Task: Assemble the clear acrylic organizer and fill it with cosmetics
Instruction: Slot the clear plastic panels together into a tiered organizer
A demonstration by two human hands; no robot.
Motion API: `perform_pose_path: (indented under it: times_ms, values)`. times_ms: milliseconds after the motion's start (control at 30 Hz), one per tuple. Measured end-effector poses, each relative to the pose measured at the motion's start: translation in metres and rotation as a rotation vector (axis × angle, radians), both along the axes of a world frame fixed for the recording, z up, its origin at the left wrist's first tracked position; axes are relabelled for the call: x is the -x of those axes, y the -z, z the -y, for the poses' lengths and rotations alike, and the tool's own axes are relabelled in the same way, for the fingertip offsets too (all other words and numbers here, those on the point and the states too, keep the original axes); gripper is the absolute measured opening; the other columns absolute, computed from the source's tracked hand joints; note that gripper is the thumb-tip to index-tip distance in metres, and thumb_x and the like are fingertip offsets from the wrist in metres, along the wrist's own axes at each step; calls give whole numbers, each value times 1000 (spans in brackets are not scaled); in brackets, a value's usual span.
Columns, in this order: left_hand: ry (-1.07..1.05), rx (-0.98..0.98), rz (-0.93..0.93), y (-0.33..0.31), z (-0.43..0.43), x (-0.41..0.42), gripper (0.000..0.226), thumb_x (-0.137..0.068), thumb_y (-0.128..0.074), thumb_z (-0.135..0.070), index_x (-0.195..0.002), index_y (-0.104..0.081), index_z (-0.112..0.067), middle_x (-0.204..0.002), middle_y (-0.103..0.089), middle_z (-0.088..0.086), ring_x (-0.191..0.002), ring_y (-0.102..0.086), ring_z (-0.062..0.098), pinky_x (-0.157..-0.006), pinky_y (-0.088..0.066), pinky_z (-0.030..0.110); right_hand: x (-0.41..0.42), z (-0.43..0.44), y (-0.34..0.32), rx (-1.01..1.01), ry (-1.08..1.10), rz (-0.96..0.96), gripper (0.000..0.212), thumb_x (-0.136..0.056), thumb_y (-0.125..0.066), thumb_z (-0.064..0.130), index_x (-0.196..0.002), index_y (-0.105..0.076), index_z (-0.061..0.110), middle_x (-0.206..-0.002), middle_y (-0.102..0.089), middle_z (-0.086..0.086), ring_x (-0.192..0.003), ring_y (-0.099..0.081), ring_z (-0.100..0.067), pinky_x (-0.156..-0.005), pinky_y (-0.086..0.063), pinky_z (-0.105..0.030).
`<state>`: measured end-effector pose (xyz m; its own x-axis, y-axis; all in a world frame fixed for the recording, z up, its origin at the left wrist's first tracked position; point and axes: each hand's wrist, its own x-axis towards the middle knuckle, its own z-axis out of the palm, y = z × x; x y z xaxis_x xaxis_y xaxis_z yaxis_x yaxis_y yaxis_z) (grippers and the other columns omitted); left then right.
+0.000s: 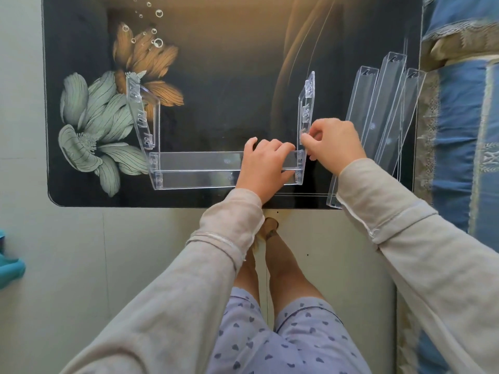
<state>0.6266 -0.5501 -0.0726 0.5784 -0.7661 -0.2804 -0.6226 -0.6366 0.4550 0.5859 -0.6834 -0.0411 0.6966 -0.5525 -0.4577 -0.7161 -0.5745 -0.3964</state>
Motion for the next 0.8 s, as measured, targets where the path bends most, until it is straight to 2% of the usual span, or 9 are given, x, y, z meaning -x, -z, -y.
perform_pose_path:
  times_ms: [100,267,533,667,800]
  values:
    - [-28,21,12,0,1,1,40,-85,-60,-29,-124,-54,-22,-120,-62,0,-113,-54,21,-111,-22,37,-3,4,0,26,-93,-42,27,-89,-46,22,-83,-65,4,-84,-71,-17,-84,-65,-32,-84,-54,-41]
    - [-66,26,31,1,2,4,41,-85,-61,-29,-125,-55,-19,-121,-63,1,-114,-55,22,-111,-24,37,-3,6,2,8,-127,-39,28,-91,-45,22,-83,-64,4,-81,-71,-16,-80,-66,-30,-82,-54,-38]
    - [-87,-5,16,6,0,2,41,-85,-63,-24,-125,-56,-19,-120,-64,1,-115,-54,21,-113,-23,38,-3,3,3,-57,-140,-27,27,-93,-48,27,-89,-65,5,-85,-70,-15,-81,-66,-29,-83,-55,-39]
    - [-73,-18,18,7,1,2,39,-84,-64,-24,-122,-58,-19,-118,-65,1,-114,-56,21,-113,-24,39,-2,3,2,-62,-134,-12,26,-93,-49,26,-89,-64,5,-85,-71,-15,-81,-66,-28,-83,-54,-36]
    - [-53,-38,33,5,2,1,37,-84,-64,-24,-120,-59,-19,-117,-66,0,-112,-56,23,-112,-25,40,0,2,2,-91,-118,0,26,-93,-49,28,-87,-62,7,-85,-70,-14,-81,-66,-29,-82,-55,-38]
